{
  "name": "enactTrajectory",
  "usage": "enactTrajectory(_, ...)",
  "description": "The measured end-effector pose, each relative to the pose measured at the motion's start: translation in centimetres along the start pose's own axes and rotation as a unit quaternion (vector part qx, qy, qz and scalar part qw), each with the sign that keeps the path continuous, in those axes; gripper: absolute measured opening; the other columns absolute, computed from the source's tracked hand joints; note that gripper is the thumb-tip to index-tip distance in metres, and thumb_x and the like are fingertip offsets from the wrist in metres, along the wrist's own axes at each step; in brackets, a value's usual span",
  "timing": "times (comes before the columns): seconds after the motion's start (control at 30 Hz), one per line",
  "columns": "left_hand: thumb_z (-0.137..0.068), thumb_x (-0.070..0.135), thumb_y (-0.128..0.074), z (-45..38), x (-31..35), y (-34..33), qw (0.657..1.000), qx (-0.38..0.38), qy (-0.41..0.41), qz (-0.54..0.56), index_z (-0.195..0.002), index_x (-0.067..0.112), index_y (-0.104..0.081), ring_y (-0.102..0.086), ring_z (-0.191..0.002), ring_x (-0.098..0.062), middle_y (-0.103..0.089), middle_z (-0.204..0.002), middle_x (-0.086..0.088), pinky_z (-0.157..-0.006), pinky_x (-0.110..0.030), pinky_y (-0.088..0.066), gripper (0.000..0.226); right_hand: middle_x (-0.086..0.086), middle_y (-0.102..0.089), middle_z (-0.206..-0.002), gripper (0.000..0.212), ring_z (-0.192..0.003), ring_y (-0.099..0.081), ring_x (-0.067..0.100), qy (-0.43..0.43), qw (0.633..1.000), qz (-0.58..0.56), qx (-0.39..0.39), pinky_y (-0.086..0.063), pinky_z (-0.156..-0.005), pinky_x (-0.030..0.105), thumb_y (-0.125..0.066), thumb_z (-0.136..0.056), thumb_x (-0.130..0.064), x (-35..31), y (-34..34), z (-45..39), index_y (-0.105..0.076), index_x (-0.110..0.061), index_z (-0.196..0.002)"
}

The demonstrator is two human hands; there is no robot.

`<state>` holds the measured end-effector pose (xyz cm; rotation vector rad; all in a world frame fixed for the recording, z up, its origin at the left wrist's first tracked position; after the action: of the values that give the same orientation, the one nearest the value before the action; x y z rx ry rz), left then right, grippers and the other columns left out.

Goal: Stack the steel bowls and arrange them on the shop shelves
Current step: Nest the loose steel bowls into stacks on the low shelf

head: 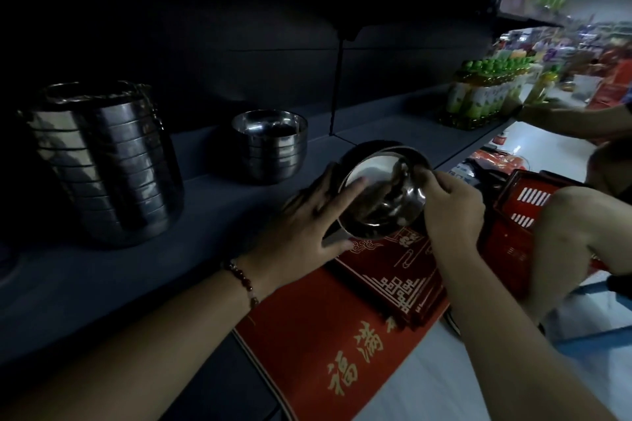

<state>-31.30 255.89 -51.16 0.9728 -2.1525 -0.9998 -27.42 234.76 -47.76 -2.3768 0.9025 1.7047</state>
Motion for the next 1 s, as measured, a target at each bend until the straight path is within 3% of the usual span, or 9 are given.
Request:
enactTrajectory(0.07, -0.08, 0.048, -0.076, 0.2, 0.4, 0.0, 0.999, 0.005, -0.027, -0.016, -0.156, 0.041, 0.0, -0.029, -0.146, -0.032, 0.0, -0.167, -0.013, -0.113, -0.043, -0.031, 0.108, 0.003, -0.065, -0.064, 0.032, -0.056, -0.055, 0.024, -0.043, 0.999, -0.002, -0.028, -0.047, -0.055, 0.032, -0.063, -0.092, -0.042, 0.4, 0.1, 0.2, -0.065, -0.026, -0.064)
enactTrajectory(0.13, -0.076, 0.049, -0.078, 0.3, 1.0, 0.6, 0.999, 0.02, -0.027, 0.009, -0.155, 0.042, -0.007, -0.034, -0.144, -0.034, -0.003, -0.167, -0.014, -0.11, -0.04, -0.032, 0.107, 0.01, -0.072, -0.075, 0.03, -0.065, -0.064, 0.03, -0.077, 0.995, 0.016, -0.06, -0.055, -0.066, 0.038, -0.063, -0.09, -0.046, 0.7, -0.1, 0.5, -0.065, -0.028, -0.066)
enactTrajectory(0.27, -0.072, 0.056, -0.075, 0.5, 1.2, 2.1, 0.991, 0.053, 0.041, 0.117, -0.146, 0.043, -0.026, -0.036, -0.14, -0.015, -0.026, -0.16, -0.001, -0.108, -0.032, -0.036, 0.09, 0.004, -0.072, -0.075, 0.034, -0.07, -0.066, 0.016, -0.1, 0.989, 0.0, -0.108, -0.051, -0.063, 0.029, -0.059, -0.093, -0.046, 0.0, -0.4, 0.9, -0.074, -0.016, -0.088)
enactTrajectory(0.4, -0.073, 0.053, -0.078, 0.8, -0.1, 1.7, 0.93, 0.082, 0.167, 0.318, -0.137, 0.05, -0.036, -0.044, -0.127, 0.0, -0.046, -0.141, 0.01, -0.099, -0.022, -0.041, 0.076, 0.0, -0.072, -0.104, 0.026, -0.099, -0.067, 0.019, -0.08, 0.983, -0.055, -0.157, -0.054, -0.09, 0.039, -0.056, -0.095, -0.043, -1.1, -1.7, 1.7, -0.066, -0.026, -0.111)
enactTrajectory(0.5, -0.075, 0.047, -0.076, 0.9, -1.1, 1.8, 0.9, 0.106, 0.226, 0.358, -0.137, 0.045, -0.037, -0.049, -0.115, 0.008, -0.056, -0.126, 0.016, -0.085, -0.01, -0.039, 0.073, -0.01, -0.059, -0.127, 0.052, -0.115, -0.058, 0.014, -0.023, 0.974, -0.039, -0.222, -0.048, -0.1, 0.041, -0.055, -0.092, -0.049, -2.8, -3.2, 3.2, -0.044, -0.035, -0.141)
enactTrajectory(0.7, -0.08, 0.046, -0.077, -0.1, -3.4, 3.2, 0.874, 0.177, 0.249, 0.379, -0.145, 0.04, -0.037, -0.047, -0.116, 0.021, -0.049, -0.129, 0.03, -0.09, -0.005, -0.044, 0.076, -0.023, -0.039, -0.122, 0.073, -0.11, -0.043, -0.003, 0.108, 0.953, 0.005, -0.282, -0.039, -0.09, 0.024, -0.059, -0.09, -0.049, -4.9, -4.6, 4.2, -0.02, -0.043, -0.151)
enactTrajectory(0.8, -0.079, 0.048, -0.076, -0.5, -4.4, 3.6, 0.861, 0.204, 0.244, 0.397, -0.15, 0.038, -0.034, -0.052, -0.129, -0.002, -0.049, -0.145, 0.012, -0.103, -0.026, -0.049, 0.083, -0.029, -0.047, -0.112, 0.065, -0.09, -0.048, -0.017, 0.129, 0.964, -0.03, -0.23, -0.045, -0.083, 0.02, -0.064, -0.09, -0.042, -5.2, -5.8, 4.1, -0.034, -0.038, -0.147)
enactTrajectory(0.87, -0.077, 0.051, -0.076, -0.8, -5.0, 3.7, 0.855, 0.237, 0.24, 0.394, -0.15, 0.038, -0.034, -0.052, -0.13, -0.006, -0.048, -0.147, 0.012, -0.105, -0.034, -0.049, 0.085, -0.034, -0.049, -0.101, 0.058, -0.086, -0.05, -0.021, 0.123, 0.968, -0.066, -0.208, -0.048, -0.083, 0.02, -0.067, -0.089, -0.039, -5.4, -6.8, 3.9, -0.042, -0.039, -0.142)
enactTrajectory(1.0, -0.072, 0.064, -0.076, -1.3, -6.4, 4.0, 0.853, 0.299, 0.236, 0.357, -0.143, 0.049, -0.037, -0.05, -0.134, -0.012, -0.043, -0.15, 0.012, -0.104, -0.042, -0.05, 0.083, -0.032, -0.052, -0.101, 0.047, -0.092, -0.047, -0.032, 0.16, 0.959, -0.133, -0.191, -0.044, -0.073, 0.0, -0.069, -0.09, -0.023, -6.7, -8.2, 3.2, -0.048, -0.042, -0.127)
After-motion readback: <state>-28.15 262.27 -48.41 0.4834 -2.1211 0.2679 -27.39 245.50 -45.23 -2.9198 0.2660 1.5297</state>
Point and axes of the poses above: each hand's wrist, its own z-axis away from the middle knuckle, its own y-axis out of the back of the hand, x = y × z, the point moved 4 cm from there along -z, towards the middle knuckle
